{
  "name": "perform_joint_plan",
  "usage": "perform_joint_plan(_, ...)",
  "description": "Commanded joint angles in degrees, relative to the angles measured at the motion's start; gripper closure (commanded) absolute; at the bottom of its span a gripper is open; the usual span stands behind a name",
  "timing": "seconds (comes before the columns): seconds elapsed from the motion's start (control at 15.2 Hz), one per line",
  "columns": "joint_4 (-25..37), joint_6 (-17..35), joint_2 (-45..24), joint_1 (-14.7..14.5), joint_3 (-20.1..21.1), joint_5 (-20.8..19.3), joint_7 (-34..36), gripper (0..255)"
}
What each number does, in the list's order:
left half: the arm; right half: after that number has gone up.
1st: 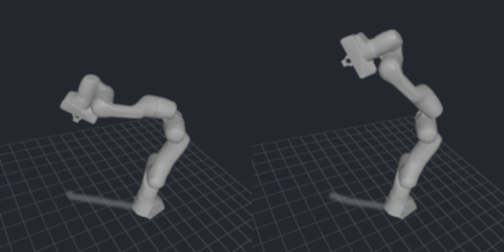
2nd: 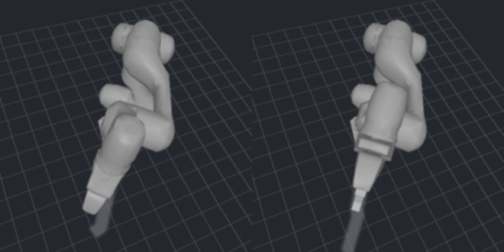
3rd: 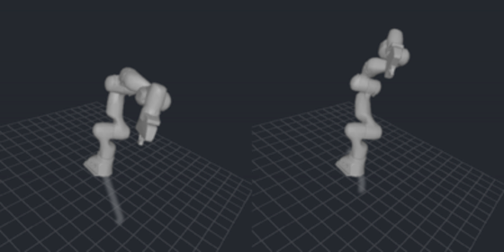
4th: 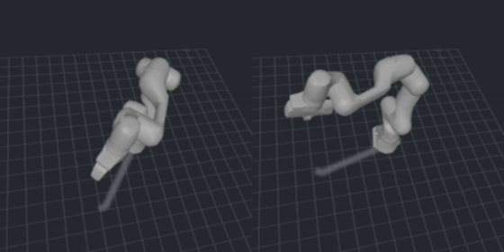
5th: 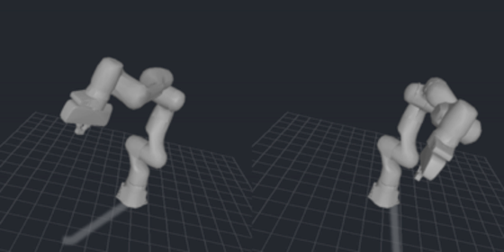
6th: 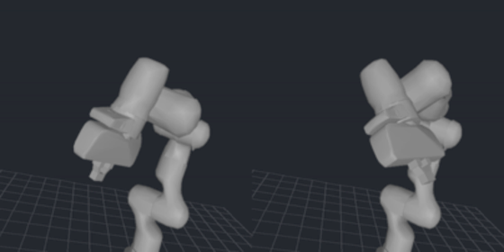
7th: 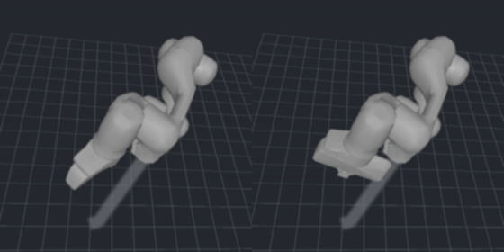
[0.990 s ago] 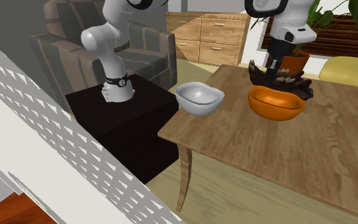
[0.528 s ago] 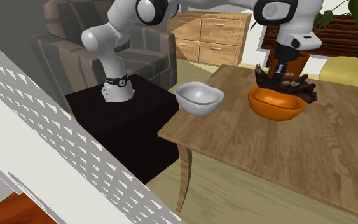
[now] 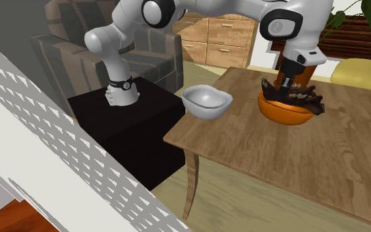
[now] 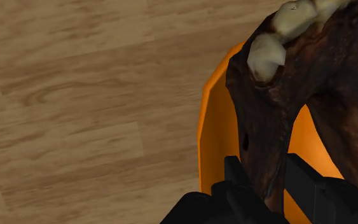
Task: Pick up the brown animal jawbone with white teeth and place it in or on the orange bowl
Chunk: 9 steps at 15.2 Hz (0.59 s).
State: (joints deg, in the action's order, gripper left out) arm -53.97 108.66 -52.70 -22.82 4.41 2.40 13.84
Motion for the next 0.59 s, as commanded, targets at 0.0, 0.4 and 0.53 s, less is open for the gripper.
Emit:
perform_joint_plan(0.0, -0.8, 0.9, -0.1, 0.0, 0.0, 0.0, -0.1, 255)
perform_joint_plan(0.4, -0.8, 0.8, -0.1, 0.0, 0.0, 0.0, -0.1, 255)
perform_joint_plan(0.53, -1.3, 1.1, 0.1, 0.1, 0.0, 0.0, -0.1, 0)
